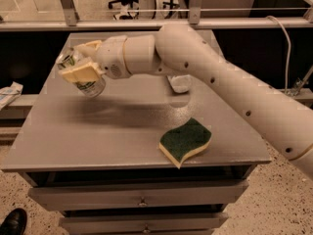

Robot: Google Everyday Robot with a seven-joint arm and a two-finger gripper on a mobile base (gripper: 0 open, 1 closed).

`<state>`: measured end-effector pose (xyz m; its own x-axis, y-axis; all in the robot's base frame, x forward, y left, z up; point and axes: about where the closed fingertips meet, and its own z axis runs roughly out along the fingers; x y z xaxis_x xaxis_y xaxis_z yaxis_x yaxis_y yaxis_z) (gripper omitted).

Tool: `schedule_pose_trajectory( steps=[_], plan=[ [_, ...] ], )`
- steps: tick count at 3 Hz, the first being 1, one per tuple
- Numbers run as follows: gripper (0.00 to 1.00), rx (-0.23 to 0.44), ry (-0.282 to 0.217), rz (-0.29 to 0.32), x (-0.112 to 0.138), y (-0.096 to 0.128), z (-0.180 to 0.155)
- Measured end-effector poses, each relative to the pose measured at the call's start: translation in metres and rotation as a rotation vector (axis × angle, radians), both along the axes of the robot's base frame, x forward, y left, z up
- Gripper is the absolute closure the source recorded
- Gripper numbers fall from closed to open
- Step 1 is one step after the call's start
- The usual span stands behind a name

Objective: Place 7up can upright

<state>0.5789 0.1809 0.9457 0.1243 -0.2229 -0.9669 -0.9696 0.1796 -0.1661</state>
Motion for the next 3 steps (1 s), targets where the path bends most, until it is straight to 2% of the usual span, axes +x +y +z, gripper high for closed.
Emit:
schedule_pose_trajectory(
  steps=[1, 2, 3],
  plan=[
    [1.00, 0.007, 0.010, -0.008, -0.003, -0.008, -0.001],
    [1.00, 0.109, 0.042, -0.022, -0.008, -0.009, -0.002],
    [1.00, 0.180, 0.069, -0.034, -0.013, -0.009, -0.004]
  ],
)
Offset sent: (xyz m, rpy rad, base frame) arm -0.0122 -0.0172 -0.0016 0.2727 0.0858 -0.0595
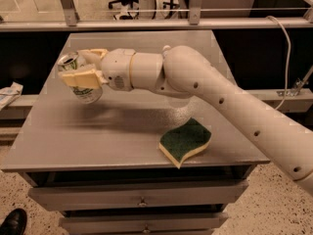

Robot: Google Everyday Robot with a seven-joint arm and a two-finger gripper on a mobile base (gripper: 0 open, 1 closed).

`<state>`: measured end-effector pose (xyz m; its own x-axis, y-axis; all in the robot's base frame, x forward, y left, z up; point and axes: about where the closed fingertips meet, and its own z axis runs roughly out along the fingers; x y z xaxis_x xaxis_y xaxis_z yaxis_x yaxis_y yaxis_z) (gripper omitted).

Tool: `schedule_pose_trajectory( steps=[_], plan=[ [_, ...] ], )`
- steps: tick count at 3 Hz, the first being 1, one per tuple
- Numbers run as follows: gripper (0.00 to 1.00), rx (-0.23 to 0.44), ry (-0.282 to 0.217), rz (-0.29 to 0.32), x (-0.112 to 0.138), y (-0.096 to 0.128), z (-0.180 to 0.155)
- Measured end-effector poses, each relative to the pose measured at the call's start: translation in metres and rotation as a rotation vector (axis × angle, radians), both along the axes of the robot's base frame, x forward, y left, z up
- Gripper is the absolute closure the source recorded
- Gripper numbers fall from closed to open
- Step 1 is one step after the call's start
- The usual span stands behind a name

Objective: Place 7up can upright

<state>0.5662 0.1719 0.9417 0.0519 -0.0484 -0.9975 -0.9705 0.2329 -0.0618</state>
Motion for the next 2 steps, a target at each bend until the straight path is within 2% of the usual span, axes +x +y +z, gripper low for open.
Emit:
schedule_pose_trajectory(
  steps=[2],
  plan=[
    [1.00, -0.009, 0.036, 0.010, -0.0054, -0.0019, -0.0131]
  ],
)
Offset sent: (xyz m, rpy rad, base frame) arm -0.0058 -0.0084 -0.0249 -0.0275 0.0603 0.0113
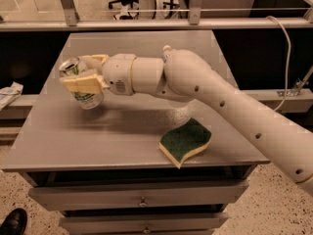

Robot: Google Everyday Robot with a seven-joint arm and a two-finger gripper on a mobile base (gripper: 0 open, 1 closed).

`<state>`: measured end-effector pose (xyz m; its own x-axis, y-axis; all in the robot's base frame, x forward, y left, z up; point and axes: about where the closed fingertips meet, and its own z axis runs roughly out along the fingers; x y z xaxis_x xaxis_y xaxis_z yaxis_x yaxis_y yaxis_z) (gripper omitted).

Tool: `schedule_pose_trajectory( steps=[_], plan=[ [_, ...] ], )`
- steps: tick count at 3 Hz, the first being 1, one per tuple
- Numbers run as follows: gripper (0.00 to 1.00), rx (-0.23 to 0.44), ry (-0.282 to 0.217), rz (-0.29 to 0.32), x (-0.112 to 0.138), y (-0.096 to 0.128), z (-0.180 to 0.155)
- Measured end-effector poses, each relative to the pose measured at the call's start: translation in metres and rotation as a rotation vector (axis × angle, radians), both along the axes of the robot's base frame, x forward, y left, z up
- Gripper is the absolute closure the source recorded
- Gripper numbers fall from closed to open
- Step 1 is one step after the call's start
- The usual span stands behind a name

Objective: Place 7up can upright

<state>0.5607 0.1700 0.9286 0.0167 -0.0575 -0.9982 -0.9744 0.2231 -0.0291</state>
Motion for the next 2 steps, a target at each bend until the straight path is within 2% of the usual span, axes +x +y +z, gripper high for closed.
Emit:
schedule_pose_trajectory(
  steps=[1, 2],
  plan=[
    [1.00, -0.001, 0.002, 0.001, 0.000, 0.000, -0.001],
    [0.76, 0.026, 0.032, -0.021, -0.006, 0.000, -0.015]
  ],
)
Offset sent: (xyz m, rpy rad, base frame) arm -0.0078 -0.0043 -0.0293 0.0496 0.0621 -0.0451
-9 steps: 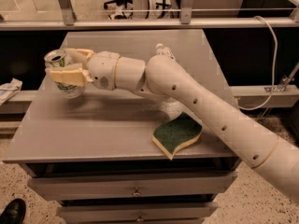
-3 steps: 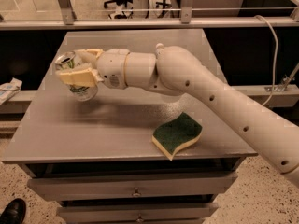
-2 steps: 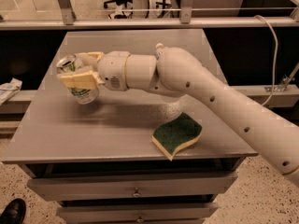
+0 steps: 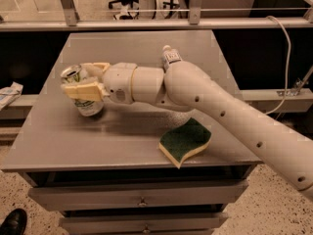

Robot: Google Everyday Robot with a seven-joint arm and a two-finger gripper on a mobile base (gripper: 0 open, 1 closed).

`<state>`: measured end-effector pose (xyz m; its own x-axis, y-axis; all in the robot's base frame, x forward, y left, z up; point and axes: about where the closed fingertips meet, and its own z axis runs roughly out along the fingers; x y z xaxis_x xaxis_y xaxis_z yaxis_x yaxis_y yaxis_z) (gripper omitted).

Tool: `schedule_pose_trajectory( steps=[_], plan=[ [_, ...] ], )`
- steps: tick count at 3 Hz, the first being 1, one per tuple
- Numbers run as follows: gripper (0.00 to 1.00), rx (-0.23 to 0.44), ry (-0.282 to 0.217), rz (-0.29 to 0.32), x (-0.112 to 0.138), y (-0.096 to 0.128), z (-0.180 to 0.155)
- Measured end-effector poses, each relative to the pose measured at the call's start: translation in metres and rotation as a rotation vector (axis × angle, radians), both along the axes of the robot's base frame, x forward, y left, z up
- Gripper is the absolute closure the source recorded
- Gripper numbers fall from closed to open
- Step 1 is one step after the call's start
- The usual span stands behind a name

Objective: Place 7up can upright

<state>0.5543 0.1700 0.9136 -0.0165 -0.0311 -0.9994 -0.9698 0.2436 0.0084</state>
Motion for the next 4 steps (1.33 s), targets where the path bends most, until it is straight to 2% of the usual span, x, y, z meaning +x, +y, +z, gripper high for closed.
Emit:
schedule_pose_trajectory(
  steps=[2, 3, 4],
  plan=[
    [0.30, 0.021, 0.024, -0.042, -0.010, -0.006, -0.014],
    [0.01, -0.001, 0.027, -0.066, -0.017, -0.020, -0.016],
    [0.00, -0.027, 0.021, -0.086, -0.019, -0.038, -0.017]
  ],
)
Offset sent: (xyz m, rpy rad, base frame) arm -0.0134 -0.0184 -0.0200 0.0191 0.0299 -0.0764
